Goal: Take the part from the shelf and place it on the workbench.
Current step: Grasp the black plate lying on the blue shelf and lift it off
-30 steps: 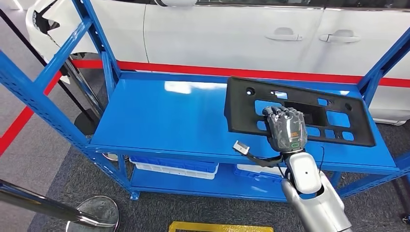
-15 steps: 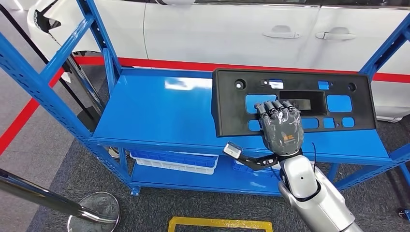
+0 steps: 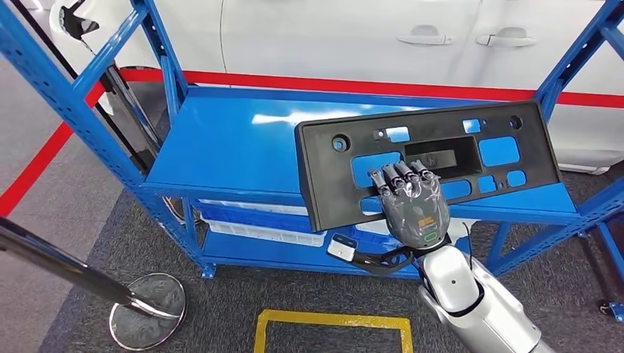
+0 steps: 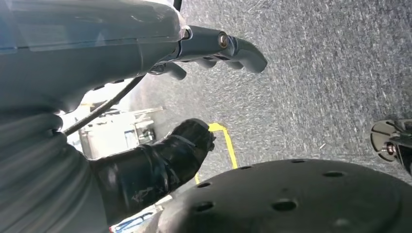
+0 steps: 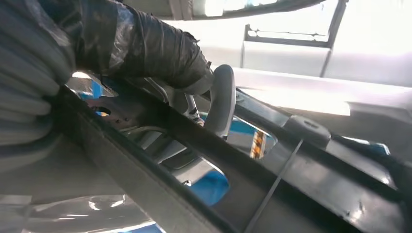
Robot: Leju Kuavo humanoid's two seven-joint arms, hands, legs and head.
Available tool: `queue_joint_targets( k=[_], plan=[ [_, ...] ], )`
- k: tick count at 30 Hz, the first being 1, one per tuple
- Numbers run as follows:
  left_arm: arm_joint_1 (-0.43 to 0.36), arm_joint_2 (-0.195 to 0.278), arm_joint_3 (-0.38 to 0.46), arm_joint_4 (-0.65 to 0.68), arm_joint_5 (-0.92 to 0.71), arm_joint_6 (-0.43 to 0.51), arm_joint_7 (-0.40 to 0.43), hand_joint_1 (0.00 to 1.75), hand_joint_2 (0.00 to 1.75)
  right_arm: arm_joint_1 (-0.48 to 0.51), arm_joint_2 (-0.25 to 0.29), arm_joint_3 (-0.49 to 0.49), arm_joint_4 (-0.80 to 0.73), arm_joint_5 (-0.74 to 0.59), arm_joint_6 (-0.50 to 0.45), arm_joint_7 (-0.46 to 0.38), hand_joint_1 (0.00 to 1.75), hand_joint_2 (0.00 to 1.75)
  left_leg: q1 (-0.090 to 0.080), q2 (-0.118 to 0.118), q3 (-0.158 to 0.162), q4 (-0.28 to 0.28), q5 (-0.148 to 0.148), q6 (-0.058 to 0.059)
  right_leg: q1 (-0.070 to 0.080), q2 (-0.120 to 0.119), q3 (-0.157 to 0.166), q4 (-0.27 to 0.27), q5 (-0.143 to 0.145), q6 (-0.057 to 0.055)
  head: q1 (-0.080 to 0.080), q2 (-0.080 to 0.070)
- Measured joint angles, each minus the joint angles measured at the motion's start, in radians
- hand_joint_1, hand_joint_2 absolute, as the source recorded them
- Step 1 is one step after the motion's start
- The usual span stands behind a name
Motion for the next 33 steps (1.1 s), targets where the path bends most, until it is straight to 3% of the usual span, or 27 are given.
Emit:
queue_joint_targets(
  k=[2, 3, 6, 7, 8, 9, 11, 13, 14, 15, 17, 18, 19, 21, 22, 23, 24, 26, 27, 29, 30, 32, 33],
  plan=[
    [0.000, -0.002, 0.004, 0.000, 0.003, -0.001, -0.001, 0.00, 1.75, 0.001, -0.006, 0.000, -0.009, -0.001, 0.001, -0.007, 1.75, 1.75, 0.005, 0.005, -0.011, -0.008, 0.020, 0.008, -0.002, 0.003, -0.006, 0.002, -0.001, 0.011, 0.000, 0.000],
    [-0.001, -0.003, 0.005, 0.000, 0.004, -0.002, -0.001, 0.00, 1.75, 0.002, -0.010, 0.000, -0.013, -0.002, 0.002, -0.009, 1.75, 1.75, 0.008, 0.008, -0.019, -0.013, 0.034, 0.015, -0.003, 0.004, -0.015, 0.020, -0.028, 0.017, 0.000, 0.000],
    [-0.002, -0.004, 0.006, 0.000, 0.004, -0.002, -0.001, 0.00, 1.75, 0.004, -0.017, 0.000, -0.020, -0.002, 0.007, -0.009, 1.75, 1.75, 0.011, 0.014, -0.058, -0.014, 0.070, 0.026, -0.015, 0.007, -0.055, 0.179, -0.172, 0.036, 0.000, 0.000],
    [-0.002, -0.004, 0.006, 0.000, 0.004, -0.002, -0.001, 0.00, 1.75, 0.005, -0.019, 0.000, -0.021, -0.002, 0.008, -0.009, 1.75, 1.75, 0.011, 0.015, -0.073, -0.011, 0.079, 0.025, -0.020, 0.006, -0.063, 0.237, -0.195, 0.042, 0.000, 0.000],
    [-0.001, -0.004, 0.007, 0.000, 0.004, -0.002, -0.001, 0.00, 1.75, 0.007, -0.020, 0.000, -0.022, -0.002, 0.008, -0.009, 1.75, 1.75, 0.012, 0.015, -0.088, -0.006, 0.087, 0.023, -0.025, 0.006, -0.060, 0.274, -0.194, 0.047, 0.000, 0.000],
    [-0.001, -0.004, 0.007, 0.000, 0.004, -0.003, -0.001, 0.00, 1.75, 0.007, -0.022, 0.000, -0.023, -0.002, 0.008, -0.009, 1.75, 1.75, 0.012, 0.016, -0.104, -0.001, 0.095, 0.021, -0.029, 0.006, -0.043, 0.280, -0.172, 0.052, 0.000, 0.000],
    [-0.002, -0.004, 0.007, 0.000, 0.004, -0.004, -0.002, 0.00, 1.75, 0.008, -0.023, -0.001, -0.027, -0.002, 0.008, -0.009, 1.75, 1.75, 0.014, 0.016, -0.130, 0.012, 0.107, 0.013, -0.037, 0.006, 0.043, 0.187, -0.124, 0.057, 0.000, 0.000],
    [-0.002, -0.004, 0.007, 0.000, 0.004, -0.004, 0.003, 0.00, 1.75, 0.009, -0.025, -0.008, -0.034, -0.003, 0.007, -0.016, 1.75, 1.75, 0.013, 0.015, -0.146, 0.020, 0.120, 0.001, -0.036, 0.007, 0.142, 0.046, -0.132, 0.053, 0.000, 0.000],
    [-0.002, -0.004, 0.007, 0.000, 0.004, -0.002, 0.011, 0.00, 1.75, 0.013, -0.025, -0.017, -0.037, -0.003, 0.003, -0.024, 1.75, 1.75, 0.013, 0.014, -0.150, 0.019, 0.128, -0.006, -0.032, 0.008, 0.168, 0.001, -0.144, 0.048, 0.000, 0.000],
    [0.000, -0.004, 0.008, 0.000, 0.003, 0.001, 0.021, 0.00, 1.75, 0.020, -0.025, -0.029, -0.038, -0.003, -0.002, -0.032, 1.75, 1.75, 0.014, 0.013, -0.152, 0.016, 0.138, -0.013, -0.027, 0.009, 0.176, -0.020, -0.149, 0.040, 0.000, 0.000],
    [0.005, -0.002, 0.011, 0.000, 0.000, 0.004, 0.035, 0.00, 1.75, 0.040, -0.024, -0.055, -0.031, -0.004, -0.014, -0.044, 1.75, 1.75, 0.017, 0.011, -0.160, 0.013, 0.145, -0.026, -0.025, 0.005, 0.161, -0.030, -0.130, 0.020, 0.000, 0.000],
    [0.006, -0.002, 0.012, 0.000, -0.002, 0.004, 0.038, 0.00, 1.75, 0.048, -0.022, -0.066, -0.025, -0.004, -0.020, -0.045, 1.75, 1.75, 0.018, 0.009, -0.169, 0.026, 0.124, -0.030, -0.026, 0.002, 0.151, -0.032, -0.118, 0.009, 0.000, 0.000],
    [0.008, -0.001, 0.013, 0.000, -0.003, 0.004, 0.038, 0.00, 1.75, 0.054, -0.021, -0.076, -0.019, -0.004, -0.025, -0.045, 1.75, 1.75, 0.019, 0.008, -0.183, 0.058, 0.083, -0.032, -0.027, 0.000, 0.138, -0.036, -0.105, -0.001, 0.000, 0.000],
    [0.009, 0.000, 0.013, 0.000, -0.007, 0.000, 0.033, 0.00, 1.75, 0.063, -0.018, -0.095, -0.007, -0.003, -0.030, -0.045, 1.75, 1.75, 0.020, 0.008, -0.214, 0.169, -0.021, -0.033, -0.024, -0.001, 0.110, -0.035, -0.081, -0.013, 0.000, 0.000],
    [0.010, 0.000, 0.013, 0.000, -0.009, -0.004, 0.026, 0.00, 1.75, 0.066, -0.017, -0.105, -0.002, -0.002, -0.028, -0.047, 1.75, 1.75, 0.021, 0.008, -0.224, 0.232, -0.052, -0.034, -0.021, -0.001, 0.093, -0.033, -0.069, -0.015, 0.000, 0.000],
    [0.010, 0.001, 0.013, 0.000, -0.011, -0.008, 0.019, 0.00, 1.75, 0.068, -0.017, -0.113, 0.001, -0.002, -0.022, -0.049, 1.75, 1.75, 0.020, 0.008, -0.224, 0.277, -0.056, -0.034, -0.019, -0.001, 0.077, -0.030, -0.059, -0.015, 0.000, 0.000],
    [0.009, 0.001, 0.013, 0.000, -0.014, -0.009, 0.017, 0.00, 1.75, 0.070, -0.016, -0.121, 0.004, -0.002, -0.013, -0.054, 1.75, 1.75, 0.020, 0.008, -0.211, 0.295, -0.036, -0.032, -0.016, -0.002, 0.059, -0.025, -0.048, -0.014, 0.000, 0.000],
    [0.005, 0.002, 0.013, 0.000, -0.019, -0.006, 0.028, 0.00, 1.75, 0.077, -0.016, -0.135, 0.008, -0.005, 0.000, -0.060, 1.75, 1.75, 0.019, 0.008, -0.139, 0.234, 0.023, -0.025, -0.013, -0.003, 0.027, -0.014, -0.032, -0.010, 0.000, 0.000],
    [0.003, 0.003, 0.013, 0.000, -0.021, -0.005, 0.035, 0.00, 1.75, 0.084, -0.016, -0.143, 0.010, -0.006, 0.000, -0.061, 1.75, 1.75, 0.016, 0.007, -0.083, 0.164, 0.030, -0.020, -0.011, -0.004, 0.015, -0.007, -0.025, -0.007, 0.000, 0.000],
    [0.002, 0.006, 0.013, 0.000, -0.025, -0.006, 0.040, 0.00, 1.75, 0.096, -0.016, -0.156, 0.016, -0.006, -0.005, -0.060, 1.75, 1.75, 0.010, 0.007, 0.001, 0.037, 0.004, -0.013, -0.010, -0.006, 0.001, 0.000, -0.010, 0.002, 0.000, 0.000],
    [0.003, 0.006, 0.013, 0.000, -0.027, -0.007, 0.041, 0.00, 1.75, 0.100, -0.015, -0.162, 0.018, -0.006, -0.007, -0.059, 1.75, 1.75, 0.006, 0.007, 0.020, 0.000, -0.009, -0.012, -0.012, -0.007, -0.002, 0.001, -0.001, 0.008, 0.000, 0.000],
    [0.004, 0.007, 0.013, 0.000, -0.027, -0.009, 0.041, 0.00, 1.75, 0.106, -0.015, -0.171, 0.024, -0.006, -0.009, -0.059, 1.75, 1.75, 0.007, 0.009, 0.011, -0.014, 0.005, -0.006, -0.015, -0.005, -0.007, -0.003, 0.012, 0.021, 0.000, 0.000],
    [0.003, 0.007, 0.014, 0.000, -0.028, -0.011, 0.037, 0.00, 1.75, 0.108, -0.015, -0.174, 0.026, -0.005, -0.009, -0.059, 1.75, 1.75, 0.009, 0.012, 0.004, -0.017, 0.016, -0.001, -0.017, -0.003, -0.013, 0.002, 0.001, 0.026, 0.000, 0.000]
  ],
)
